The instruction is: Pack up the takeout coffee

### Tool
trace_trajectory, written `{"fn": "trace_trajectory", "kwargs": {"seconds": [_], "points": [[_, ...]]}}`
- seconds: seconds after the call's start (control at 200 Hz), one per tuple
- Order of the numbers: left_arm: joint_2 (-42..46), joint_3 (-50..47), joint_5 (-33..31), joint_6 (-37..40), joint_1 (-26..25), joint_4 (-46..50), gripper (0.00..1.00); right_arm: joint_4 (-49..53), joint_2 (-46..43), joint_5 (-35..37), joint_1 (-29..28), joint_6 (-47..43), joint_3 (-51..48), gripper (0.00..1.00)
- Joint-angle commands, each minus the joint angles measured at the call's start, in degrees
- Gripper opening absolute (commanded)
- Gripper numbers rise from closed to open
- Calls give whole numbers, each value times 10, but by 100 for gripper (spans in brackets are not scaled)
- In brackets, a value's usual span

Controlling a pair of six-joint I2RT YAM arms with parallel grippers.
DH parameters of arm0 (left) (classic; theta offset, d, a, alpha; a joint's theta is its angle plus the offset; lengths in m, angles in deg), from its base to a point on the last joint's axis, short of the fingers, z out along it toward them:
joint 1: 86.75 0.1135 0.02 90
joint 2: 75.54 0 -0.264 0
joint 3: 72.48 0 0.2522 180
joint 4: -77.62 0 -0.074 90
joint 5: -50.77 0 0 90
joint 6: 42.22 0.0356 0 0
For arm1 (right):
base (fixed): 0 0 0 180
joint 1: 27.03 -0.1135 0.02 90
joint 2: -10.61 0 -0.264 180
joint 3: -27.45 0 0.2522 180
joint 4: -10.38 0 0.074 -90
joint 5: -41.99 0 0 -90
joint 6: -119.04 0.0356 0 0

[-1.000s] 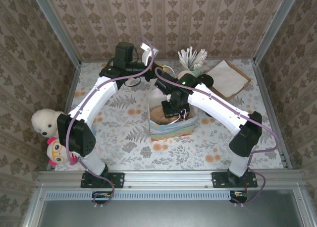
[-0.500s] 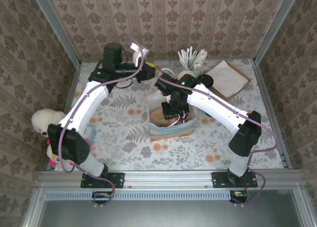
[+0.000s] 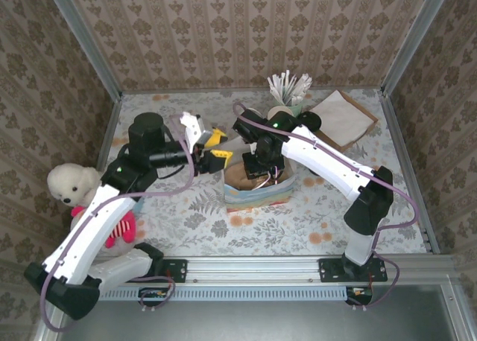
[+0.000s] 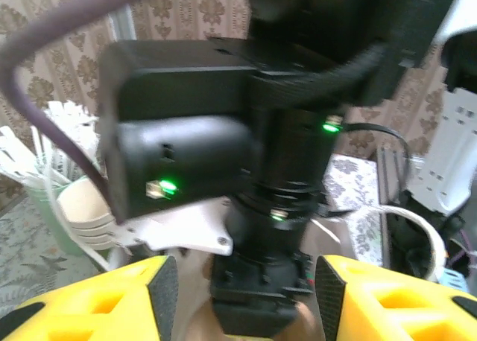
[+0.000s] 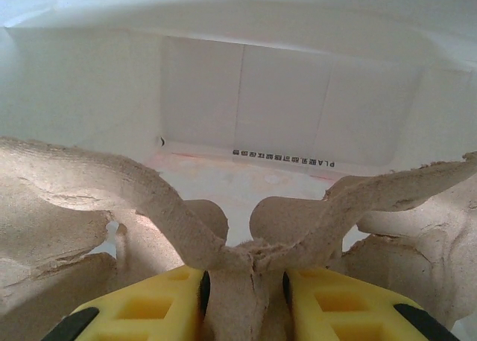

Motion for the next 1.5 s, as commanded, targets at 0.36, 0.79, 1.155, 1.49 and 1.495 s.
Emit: {"fn": "trace_trajectory", "kwargs": {"seconds": [0.36,0.79,1.155,1.49,1.495], "points": [[1,32,-196,38,-217,82,54,-4,-2,-3,2,16,0,30],[-21,-6,-325,23,-300,-9,56,-2,-2,3,2,18,1,30],[-48,17,-221,50,-304,30,29,-4,1,13,2,22,1,30],[3,-13,-58,96,-279,10,28,-8,5,24,1,23,-1,30],[3,-13,-58,95,-279,10,28,-8,5,24,1,23,-1,30]]}}
